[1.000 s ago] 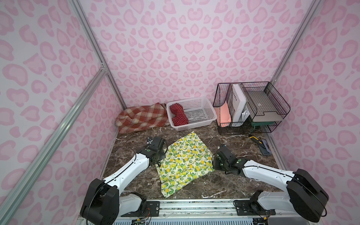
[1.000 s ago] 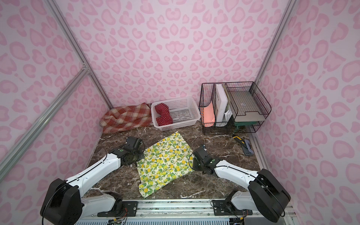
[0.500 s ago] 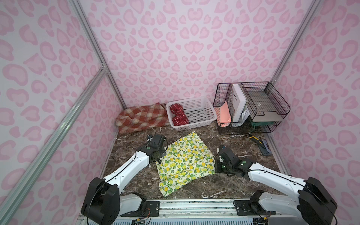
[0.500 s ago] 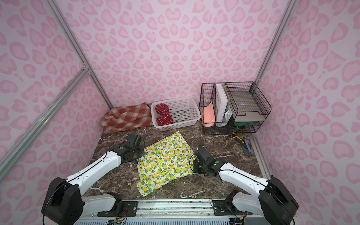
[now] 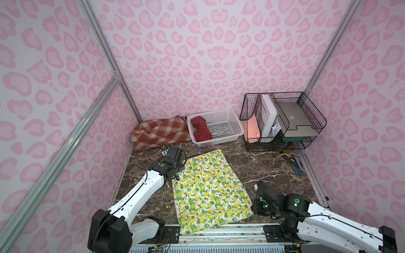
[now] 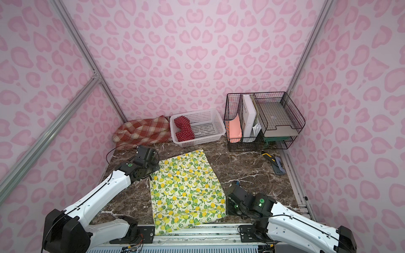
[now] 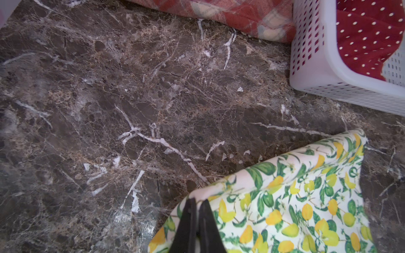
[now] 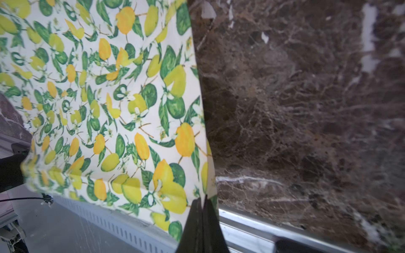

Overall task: Roll up the skirts
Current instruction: Flatten out the skirt at the center of the board.

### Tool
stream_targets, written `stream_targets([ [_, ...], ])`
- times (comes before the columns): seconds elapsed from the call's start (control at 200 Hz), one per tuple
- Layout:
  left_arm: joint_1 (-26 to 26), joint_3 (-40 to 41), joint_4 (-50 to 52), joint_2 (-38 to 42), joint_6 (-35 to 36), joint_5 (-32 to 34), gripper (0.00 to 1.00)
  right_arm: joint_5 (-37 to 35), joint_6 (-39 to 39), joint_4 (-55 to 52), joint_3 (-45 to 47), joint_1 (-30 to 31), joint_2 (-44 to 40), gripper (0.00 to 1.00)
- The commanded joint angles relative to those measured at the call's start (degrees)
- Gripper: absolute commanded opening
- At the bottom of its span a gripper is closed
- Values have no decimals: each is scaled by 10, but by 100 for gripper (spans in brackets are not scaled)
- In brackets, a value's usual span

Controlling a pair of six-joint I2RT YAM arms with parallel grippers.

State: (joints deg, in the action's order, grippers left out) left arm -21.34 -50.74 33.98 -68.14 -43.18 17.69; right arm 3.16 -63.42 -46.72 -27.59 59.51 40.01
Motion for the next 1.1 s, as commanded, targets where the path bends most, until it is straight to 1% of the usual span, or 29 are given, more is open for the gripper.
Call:
stream_targets([
  [0.0, 0, 1, 10, 11, 13, 14, 0, 10, -47, -52, 17, 13, -26, 32],
  [0.025, 1, 2, 11, 12, 13, 15, 0, 6, -48, -57, 17, 15, -28, 42],
  [0.05, 0, 4, 11, 13, 12, 14, 0, -2, -48, -63, 15, 15, -30, 47],
  [0.08, 1, 7, 11, 14, 11, 13, 0, -8, -44, -64, 11, 15, -29, 51],
  [0.125, 0, 10, 11, 13, 6, 13, 0, -17, -41, -63, 1, 15, -27, 53],
  [0.18, 0, 14, 16, 6, 1, 17, 15, -27, -34, -58, -10, 15, -19, 55],
  [0.24, 1, 13, 18, -7, -3, 27, 34, -42, -19, -44, -25, 15, -4, 56],
  [0.3, 1, 13, 21, -18, -10, 40, 48, -64, 5, -10, -39, 15, 21, 57],
  [0.365, 1, 7, 26, -31, -17, 54, 56, -97, 42, 44, -53, 14, 60, 58],
  [0.425, 2, -3, 38, -44, -28, 69, 62, -124, 102, 109, -71, -2, 114, 60],
  [0.475, 2, -9, 41, -53, -29, 76, 63, -135, 168, 159, -96, -40, 177, 61],
  [0.57, 3, -23, 57, -70, -36, 84, 63, -157, 249, 239, -149, -96, 276, 61],
  [0.645, 3, -25, 73, -79, -48, 79, 61, -136, 328, 289, -216, -119, 369, 61],
  [0.685, 3, -19, 82, -78, -62, 87, 59, -148, 356, 311, -250, -120, 426, 58],
  [0.735, 3, -6, 88, -69, -81, 91, 54, -141, 397, 349, -287, -123, 491, 50],
  [0.765, 3, 8, 81, -59, -87, 85, 51, -143, 409, 362, -314, -124, 526, 47],
  [0.785, 3, 17, 77, -49, -90, 80, 50, -141, 416, 365, -339, -127, 567, 47],
  [0.815, 3, 28, 74, -36, -96, 74, 49, -139, 425, 361, -365, -131, 601, 47],
  [0.845, 3, 38, 75, -25, -101, 72, 49, -150, 430, 352, -396, -137, 638, 49],
  [0.885, 3, 47, 78, -12, -107, 66, 49, -167, 431, 345, -425, -150, 681, 54],
  [0.945, 3, 58, 81, -1, -112, 58, 50, -144, 441, 351, -445, -169, 717, 59],
  [0.995, 3, 66, 81, 0, -117, 49, 51, -131, 456, 367, -453, -177, 738, 59],
  [1.05, 3, 77, 78, -5, -127, 40, 51, -133, 473, 367, -468, -178, 757, 60],
  [1.095, 3, 88, 67, -11, -133, 30, 51, -115, 483, 368, -475, -178, 770, 59],
])
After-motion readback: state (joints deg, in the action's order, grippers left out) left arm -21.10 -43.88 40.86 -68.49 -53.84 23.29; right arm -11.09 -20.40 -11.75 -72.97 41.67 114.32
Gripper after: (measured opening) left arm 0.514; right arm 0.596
